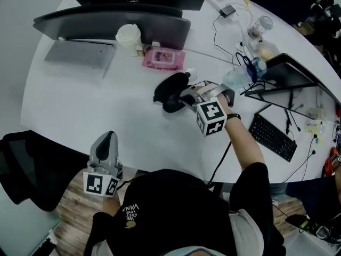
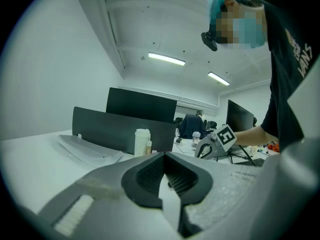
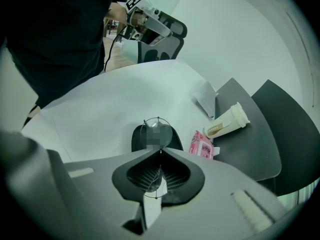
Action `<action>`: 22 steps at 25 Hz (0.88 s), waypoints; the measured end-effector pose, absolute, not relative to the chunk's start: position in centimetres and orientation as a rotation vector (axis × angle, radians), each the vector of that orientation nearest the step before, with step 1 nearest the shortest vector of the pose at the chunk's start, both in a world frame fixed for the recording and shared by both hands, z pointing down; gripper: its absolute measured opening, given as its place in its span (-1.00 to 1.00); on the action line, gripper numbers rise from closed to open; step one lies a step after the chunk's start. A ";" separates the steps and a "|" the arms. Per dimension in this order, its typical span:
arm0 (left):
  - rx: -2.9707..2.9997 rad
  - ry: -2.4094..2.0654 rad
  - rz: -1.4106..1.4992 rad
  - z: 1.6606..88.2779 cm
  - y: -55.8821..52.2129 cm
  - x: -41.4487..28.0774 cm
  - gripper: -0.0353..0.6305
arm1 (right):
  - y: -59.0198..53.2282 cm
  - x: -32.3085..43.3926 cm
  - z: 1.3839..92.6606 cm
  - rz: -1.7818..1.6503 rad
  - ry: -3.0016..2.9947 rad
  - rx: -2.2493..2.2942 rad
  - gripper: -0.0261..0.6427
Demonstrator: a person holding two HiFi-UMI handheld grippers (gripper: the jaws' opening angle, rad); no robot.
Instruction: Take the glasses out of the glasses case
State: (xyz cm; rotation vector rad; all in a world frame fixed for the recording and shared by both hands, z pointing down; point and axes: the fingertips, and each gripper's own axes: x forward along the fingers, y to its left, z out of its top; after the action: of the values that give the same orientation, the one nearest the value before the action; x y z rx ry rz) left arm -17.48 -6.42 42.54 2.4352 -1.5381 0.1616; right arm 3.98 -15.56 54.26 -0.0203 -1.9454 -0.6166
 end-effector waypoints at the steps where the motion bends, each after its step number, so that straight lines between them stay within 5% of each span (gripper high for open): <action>1: 2.443 -1.543 0.159 42.2 -6.4 -17.5 -0.89 | -15.4 4.1 54.0 -0.617 -1.948 -0.011 -0.90; 22: 2.552 -1.531 0.124 39.8 -4.2 -14.7 -0.89 | -9.2 7.3 49.2 -0.540 -2.087 0.250 -0.90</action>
State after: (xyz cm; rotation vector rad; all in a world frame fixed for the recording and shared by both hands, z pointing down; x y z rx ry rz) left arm -14.72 -4.24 39.79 2.5521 -1.5310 0.1240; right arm 7.35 -9.16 49.24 0.2503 -2.0866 -0.5398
